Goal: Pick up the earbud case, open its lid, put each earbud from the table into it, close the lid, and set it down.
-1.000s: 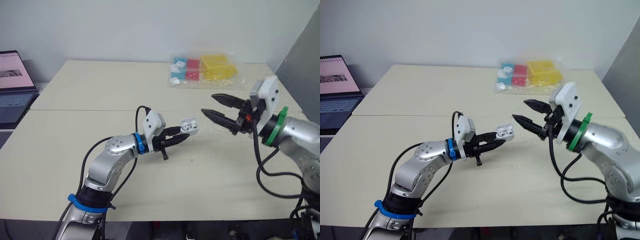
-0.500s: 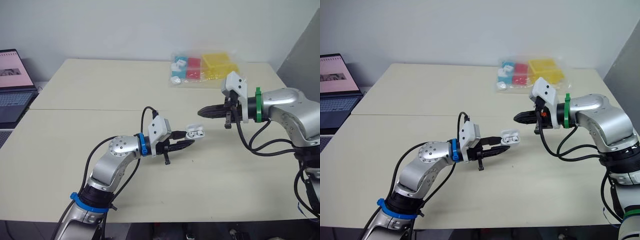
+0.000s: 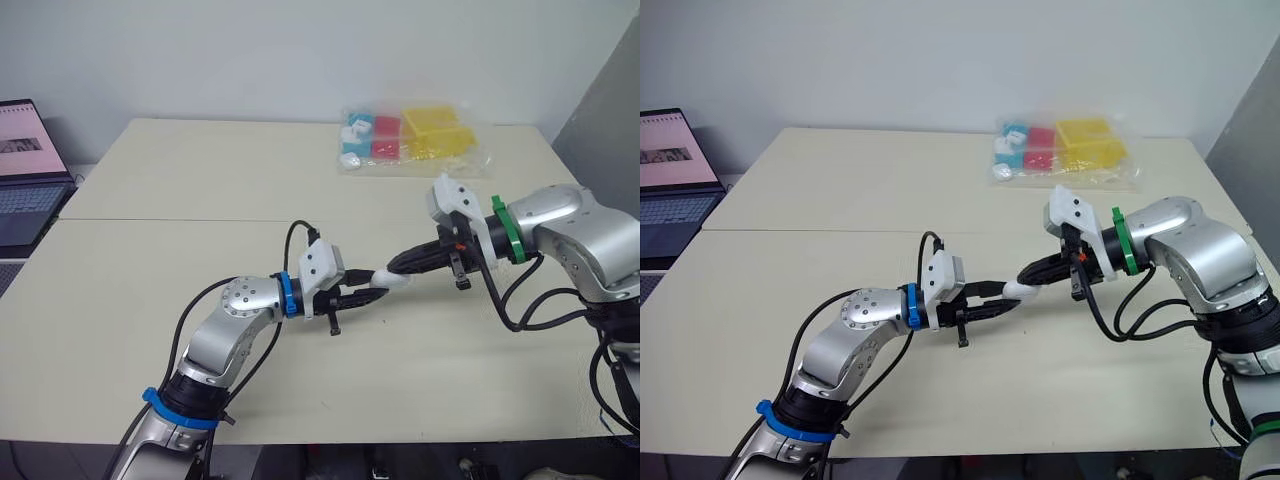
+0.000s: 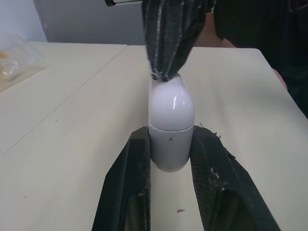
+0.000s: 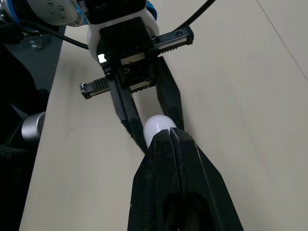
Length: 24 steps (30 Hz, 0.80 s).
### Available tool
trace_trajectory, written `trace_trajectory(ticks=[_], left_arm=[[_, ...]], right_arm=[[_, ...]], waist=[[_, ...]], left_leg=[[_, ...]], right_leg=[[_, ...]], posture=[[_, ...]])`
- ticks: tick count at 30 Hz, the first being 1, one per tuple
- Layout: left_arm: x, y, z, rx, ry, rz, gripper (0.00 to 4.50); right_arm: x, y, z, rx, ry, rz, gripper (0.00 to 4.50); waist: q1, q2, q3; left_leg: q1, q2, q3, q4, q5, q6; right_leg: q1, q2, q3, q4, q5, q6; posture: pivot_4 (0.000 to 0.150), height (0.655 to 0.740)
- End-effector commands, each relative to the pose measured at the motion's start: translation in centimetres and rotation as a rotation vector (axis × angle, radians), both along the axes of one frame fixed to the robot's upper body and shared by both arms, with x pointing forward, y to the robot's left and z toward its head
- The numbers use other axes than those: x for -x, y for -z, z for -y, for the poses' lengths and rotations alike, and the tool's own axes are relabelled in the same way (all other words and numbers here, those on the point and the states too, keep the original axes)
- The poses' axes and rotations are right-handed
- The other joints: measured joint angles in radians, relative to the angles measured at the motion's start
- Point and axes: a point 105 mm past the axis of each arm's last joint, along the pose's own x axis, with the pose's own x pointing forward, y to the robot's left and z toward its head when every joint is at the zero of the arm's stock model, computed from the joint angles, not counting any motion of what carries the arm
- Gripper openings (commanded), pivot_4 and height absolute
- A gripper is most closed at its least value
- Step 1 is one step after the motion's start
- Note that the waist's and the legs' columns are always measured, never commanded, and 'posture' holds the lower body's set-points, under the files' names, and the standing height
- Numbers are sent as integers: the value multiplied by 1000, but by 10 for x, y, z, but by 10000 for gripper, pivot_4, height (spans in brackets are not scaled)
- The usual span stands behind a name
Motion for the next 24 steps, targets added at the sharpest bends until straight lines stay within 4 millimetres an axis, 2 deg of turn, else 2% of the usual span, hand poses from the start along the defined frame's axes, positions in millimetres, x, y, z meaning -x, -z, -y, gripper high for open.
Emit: trace_trajectory(ticks=[1,5,9,11,13,15,19,21,24], left_arm=[[1,-20,3,56,7,61,7801],[1,-22,2,70,2,41,7801],[0,-19,0,68,-5,-12,7801],[-4,-16,-3,92,-35,-106,7801],[-7,-4,-9,75,-52,-260,7801],[-5,5,-14,62,-46,-435,7801],[-5,14,-18,38,-74,-587,7801],[-5,21,-22,35,-86,-733,7801],[-8,34,-30,-1,-137,-837,7801]], right_arm=[[2,1,3,17,1,38,0],[1,5,4,19,11,65,0],[3,-3,7,-7,18,89,0],[12,-9,8,-24,-20,112,0],[21,-8,15,-7,-29,142,0],[26,-2,23,19,-10,162,0],[27,7,30,54,29,227,0],[30,16,32,85,55,278,0],[35,30,34,91,97,293,0]], waist=[[0,0,0],[0,0,0],[-1,0,0],[0,0,0],[1,0,0],[2,0,0],[0,0,0],[0,0,0],[-1,0,0]], left_leg=[[0,0,0,0,0,0],[0,0,0,0,0,0],[0,0,0,0,0,0],[0,0,0,0,0,0],[0,0,-1,0,0,0],[0,0,-2,0,0,0],[0,-1,-1,1,0,0],[1,-1,-1,1,0,0],[1,0,-2,0,0,0]], right_leg=[[0,0,0,0,0,0],[0,0,0,0,0,0],[0,0,0,0,0,0],[0,0,0,0,0,0],[0,0,-1,0,0,0],[0,0,-2,0,0,0],[1,0,-1,0,0,1],[1,0,-1,0,0,1],[1,0,-2,1,0,1]], posture=[[1500,7387],[1500,7387],[1500,7387],[1500,7387],[1500,7387],[1500,7387],[1500,7387],[1500,7387],[1500,7387]])
